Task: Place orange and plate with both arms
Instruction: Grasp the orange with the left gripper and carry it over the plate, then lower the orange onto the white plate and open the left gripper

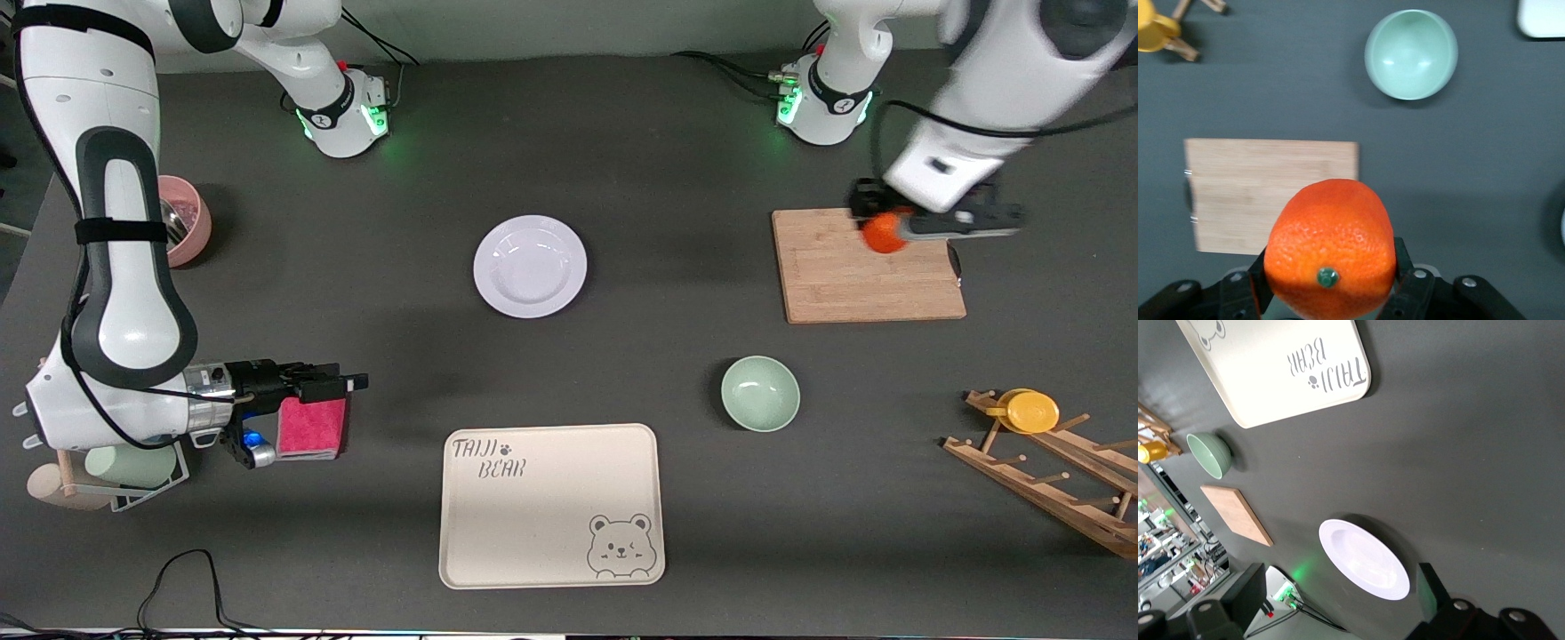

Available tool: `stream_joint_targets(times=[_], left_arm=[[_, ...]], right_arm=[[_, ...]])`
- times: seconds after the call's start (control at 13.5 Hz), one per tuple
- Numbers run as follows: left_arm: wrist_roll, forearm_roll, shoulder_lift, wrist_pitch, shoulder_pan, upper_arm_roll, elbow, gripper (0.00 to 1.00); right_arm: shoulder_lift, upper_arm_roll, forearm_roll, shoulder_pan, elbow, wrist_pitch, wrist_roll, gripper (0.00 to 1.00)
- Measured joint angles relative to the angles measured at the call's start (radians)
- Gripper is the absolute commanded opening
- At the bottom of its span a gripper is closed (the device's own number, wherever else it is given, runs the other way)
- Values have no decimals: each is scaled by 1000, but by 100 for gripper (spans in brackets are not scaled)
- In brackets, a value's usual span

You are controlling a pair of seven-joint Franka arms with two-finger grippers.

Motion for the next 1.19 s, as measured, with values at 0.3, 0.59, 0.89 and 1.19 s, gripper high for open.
stream_joint_targets(times=[0.3, 0.59, 0.89, 1.19], left_arm=[[-430, -1, 157, 32, -17, -325, 138, 40], [-800, 156, 385, 96, -191, -437, 275, 40], [-1082, 362, 678, 98, -401, -430, 472, 39], [-1120, 417, 835, 122, -462, -416, 543, 39]], right_arm=[[12, -1, 5, -26, -25, -6, -61, 100], [25, -3, 95, -29, -91, -7, -164, 100], [40, -7, 190, -48, -192, 17, -355, 100], [48, -13, 285, -64, -313, 53, -561, 100]])
